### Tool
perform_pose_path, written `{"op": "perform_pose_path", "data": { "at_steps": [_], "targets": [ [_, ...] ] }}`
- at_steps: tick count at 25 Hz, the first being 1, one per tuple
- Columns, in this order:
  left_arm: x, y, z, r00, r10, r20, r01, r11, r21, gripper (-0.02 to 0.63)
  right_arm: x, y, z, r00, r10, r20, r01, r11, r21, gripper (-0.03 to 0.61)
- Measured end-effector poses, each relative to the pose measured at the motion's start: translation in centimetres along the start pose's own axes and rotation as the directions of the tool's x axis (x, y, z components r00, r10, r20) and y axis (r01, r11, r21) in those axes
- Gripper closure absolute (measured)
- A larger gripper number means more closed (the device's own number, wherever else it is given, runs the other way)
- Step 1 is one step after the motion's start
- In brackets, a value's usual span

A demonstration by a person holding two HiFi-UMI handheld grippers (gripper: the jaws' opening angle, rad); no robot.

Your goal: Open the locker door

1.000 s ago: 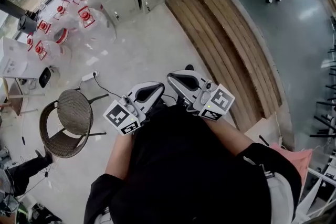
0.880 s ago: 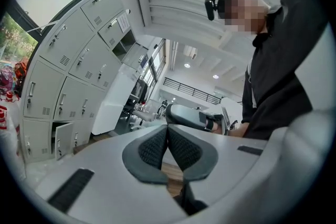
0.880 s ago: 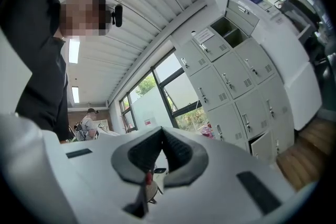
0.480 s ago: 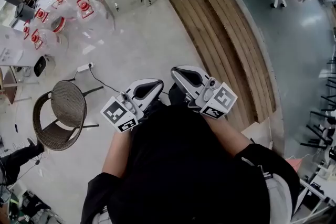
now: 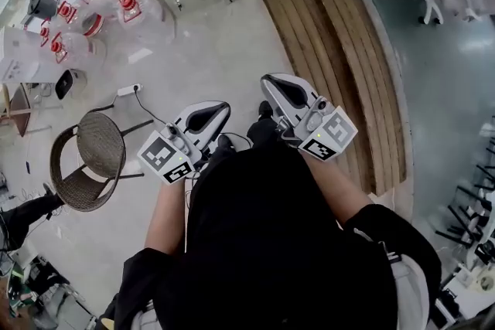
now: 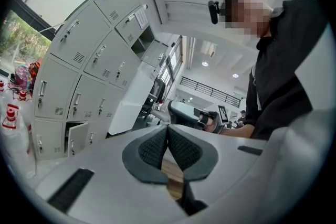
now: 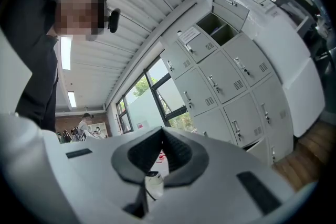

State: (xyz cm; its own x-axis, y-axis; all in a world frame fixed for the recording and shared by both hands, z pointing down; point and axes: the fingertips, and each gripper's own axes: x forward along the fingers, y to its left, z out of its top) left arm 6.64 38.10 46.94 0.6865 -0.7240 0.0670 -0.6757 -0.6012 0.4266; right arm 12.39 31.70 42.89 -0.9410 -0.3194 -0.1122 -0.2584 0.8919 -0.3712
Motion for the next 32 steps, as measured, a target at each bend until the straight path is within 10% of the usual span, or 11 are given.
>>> {"op": "perform_pose_path", "data": {
  "at_steps": [13,32],
  "targets": [
    [13.4,3.2,5.5,0.997,0.069,-0.022,-0.068,0.997,0.026,0.598,-2.2,-12.7,6.3,0.995,0.101,0.01,-0.102,0.994,0.042,0.566],
    [14.8,13.8,10.3,0.993,0.101,0.056,-0.103,0.995,0.02,0.598,7.5,-20.0,7.3,0.992,0.126,-0.003,-0.126,0.992,0.004,0.566]
  ]
}}
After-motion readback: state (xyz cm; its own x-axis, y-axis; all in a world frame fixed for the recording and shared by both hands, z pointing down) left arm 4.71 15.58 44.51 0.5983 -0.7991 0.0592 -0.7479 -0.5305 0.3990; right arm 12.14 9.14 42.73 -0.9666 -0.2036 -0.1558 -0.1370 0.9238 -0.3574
